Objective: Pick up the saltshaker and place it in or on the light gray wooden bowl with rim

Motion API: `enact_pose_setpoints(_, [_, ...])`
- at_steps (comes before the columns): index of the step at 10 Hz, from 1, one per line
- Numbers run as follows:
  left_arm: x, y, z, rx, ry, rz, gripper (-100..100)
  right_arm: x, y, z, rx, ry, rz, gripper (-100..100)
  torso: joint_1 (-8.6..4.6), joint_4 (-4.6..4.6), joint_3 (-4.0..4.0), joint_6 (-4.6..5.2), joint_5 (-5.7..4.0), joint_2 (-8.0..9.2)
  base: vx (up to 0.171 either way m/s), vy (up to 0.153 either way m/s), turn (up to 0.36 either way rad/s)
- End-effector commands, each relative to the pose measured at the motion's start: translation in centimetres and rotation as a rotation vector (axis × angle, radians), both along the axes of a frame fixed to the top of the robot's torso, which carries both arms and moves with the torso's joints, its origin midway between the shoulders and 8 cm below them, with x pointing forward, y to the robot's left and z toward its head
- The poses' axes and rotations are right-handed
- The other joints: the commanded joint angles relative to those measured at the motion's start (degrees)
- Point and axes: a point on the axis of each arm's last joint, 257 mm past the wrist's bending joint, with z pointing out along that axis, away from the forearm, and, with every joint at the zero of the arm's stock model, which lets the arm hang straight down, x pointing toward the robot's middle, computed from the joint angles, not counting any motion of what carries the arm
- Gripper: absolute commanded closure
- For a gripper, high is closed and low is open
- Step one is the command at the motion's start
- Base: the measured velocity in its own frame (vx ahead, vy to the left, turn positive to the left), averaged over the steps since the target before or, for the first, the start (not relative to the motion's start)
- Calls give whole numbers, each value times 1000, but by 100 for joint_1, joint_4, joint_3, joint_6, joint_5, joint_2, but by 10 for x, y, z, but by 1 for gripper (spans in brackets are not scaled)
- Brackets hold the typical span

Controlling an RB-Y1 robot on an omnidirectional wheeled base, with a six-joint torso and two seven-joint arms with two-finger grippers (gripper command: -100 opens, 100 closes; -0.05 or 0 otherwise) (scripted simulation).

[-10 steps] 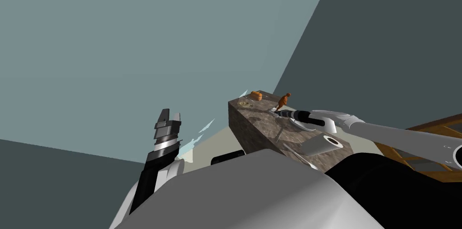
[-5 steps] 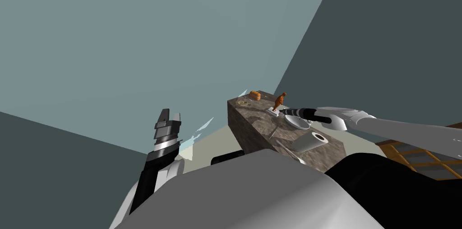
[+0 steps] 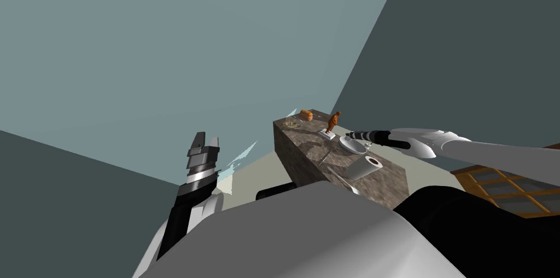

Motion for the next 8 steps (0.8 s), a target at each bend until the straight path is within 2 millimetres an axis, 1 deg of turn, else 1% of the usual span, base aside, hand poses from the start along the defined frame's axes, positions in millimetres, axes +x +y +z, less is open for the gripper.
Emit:
enact_pose_setpoints(1, [0, 0, 0, 0, 0, 0, 0, -7, -9, 3, -12, 6, -23, 100, 0, 0, 0, 0, 0, 0, -49, -88, -16])
enact_pose_setpoints(2, [0, 0, 0, 0, 0, 0, 0, -7, -9, 3, -12, 6, -23, 100, 9, -1, -2, -3, 0, -5, -14, -39, -8])
enact_pose_setpoints(3, [0, 0, 0, 0, 0, 0, 0, -13, -19, 4, -25, 13, -45, 100, 29, -4, -10, -11, 2, -18, -10, -27, -9])
enact_pose_setpoints(4, [0, 0, 0, 0, 0, 0, 0, -15, -22, 5, -29, 15, -53, 100, 37, -5, -14, -11, 6, -24, -20, -32, -11])
enact_pose_setpoints(6, [0, 0, 0, 0, 0, 0, 0, -14, -22, 5, -30, 16, -52, 100, 47, -5, -15, -16, 5, -27, -5, -4, 8])
enact_pose_setpoints(7, [0, 0, 0, 0, 0, 0, 0, -14, -23, 5, -31, 16, -54, -100, 52, -6, -17, -19, 5, -31, 0, 0, 0])
enact_pose_setpoints(8, [0, 0, 0, 0, 0, 0, 0, -14, -23, 5, -31, 16, -54, -100, 53, -6, -19, -20, 6, -33, 0, 0, 0])
